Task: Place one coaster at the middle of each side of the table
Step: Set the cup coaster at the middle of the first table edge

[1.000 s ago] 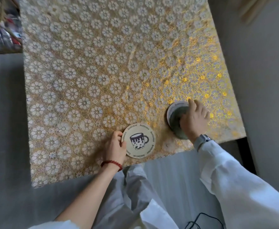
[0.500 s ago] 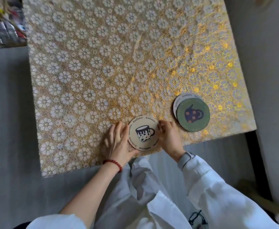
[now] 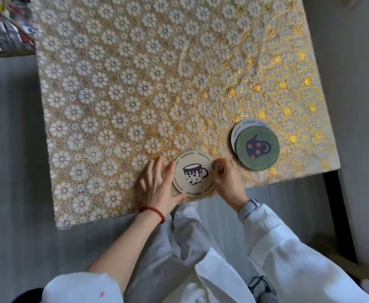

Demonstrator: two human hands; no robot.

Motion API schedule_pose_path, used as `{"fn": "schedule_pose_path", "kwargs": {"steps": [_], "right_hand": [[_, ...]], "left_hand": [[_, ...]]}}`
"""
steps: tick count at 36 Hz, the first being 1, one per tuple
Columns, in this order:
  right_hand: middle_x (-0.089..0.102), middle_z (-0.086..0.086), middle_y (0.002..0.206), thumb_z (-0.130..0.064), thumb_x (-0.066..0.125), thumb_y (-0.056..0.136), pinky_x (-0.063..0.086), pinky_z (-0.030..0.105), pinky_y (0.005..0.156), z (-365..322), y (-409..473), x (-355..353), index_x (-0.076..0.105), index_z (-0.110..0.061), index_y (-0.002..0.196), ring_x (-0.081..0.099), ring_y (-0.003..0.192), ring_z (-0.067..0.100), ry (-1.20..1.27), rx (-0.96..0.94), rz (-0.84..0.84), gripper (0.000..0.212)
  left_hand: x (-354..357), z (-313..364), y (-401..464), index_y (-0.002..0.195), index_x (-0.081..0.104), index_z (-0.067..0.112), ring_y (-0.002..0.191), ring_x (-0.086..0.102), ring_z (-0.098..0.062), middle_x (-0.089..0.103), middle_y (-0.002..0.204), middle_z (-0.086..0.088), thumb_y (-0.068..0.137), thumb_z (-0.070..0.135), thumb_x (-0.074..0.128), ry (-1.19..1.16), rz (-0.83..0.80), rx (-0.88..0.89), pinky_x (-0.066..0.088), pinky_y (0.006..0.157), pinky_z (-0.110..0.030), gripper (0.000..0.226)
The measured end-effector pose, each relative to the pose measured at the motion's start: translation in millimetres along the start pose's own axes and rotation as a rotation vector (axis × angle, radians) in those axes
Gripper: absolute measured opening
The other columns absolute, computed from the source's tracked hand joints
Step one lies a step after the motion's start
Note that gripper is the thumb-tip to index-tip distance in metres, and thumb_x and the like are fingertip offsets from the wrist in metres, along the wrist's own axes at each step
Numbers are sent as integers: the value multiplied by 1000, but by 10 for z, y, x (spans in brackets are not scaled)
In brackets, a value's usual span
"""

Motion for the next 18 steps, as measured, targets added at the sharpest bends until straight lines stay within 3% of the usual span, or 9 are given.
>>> {"fn": "schedule_pose_path", "kwargs": {"steps": [3, 10, 18], "right_hand": [[57, 16, 107, -4, 47, 85, 35, 25, 81, 41, 0, 3, 55, -4, 104, 49, 98, 26, -9, -11, -11, 20], [57, 17, 107, -4, 47, 86, 35, 25, 82, 28, -5, -19, 55, -3, 107, 51, 100, 29, -21, -43, 16, 23], [58, 18, 101, -2, 46, 83, 29, 19, 72, 45, -10, 3, 56, -3, 105, 49, 95, 28, -52, -87, 16, 24]], "left_hand": [[6, 9, -17, 141, 14, 33, 139, -13, -23, -5, 155, -4, 61, 42, 77, 0, -1, -2, 3, 106, -65, 103], [18, 9, -17, 141, 12, 33, 139, -14, -23, -7, 155, -4, 61, 45, 76, 29, -13, -5, 4, 106, -63, 103], [58, -25, -8, 141, 6, 36, 138, -19, -19, -13, 154, -1, 59, 53, 74, 51, -33, -17, 2, 107, -63, 107]]}}
Point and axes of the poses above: each hand's wrist, its own y-axis towards the middle knuckle, its own x-axis out of the palm, z = x × y, the point moved 10 cm from there along y, towards the middle knuckle
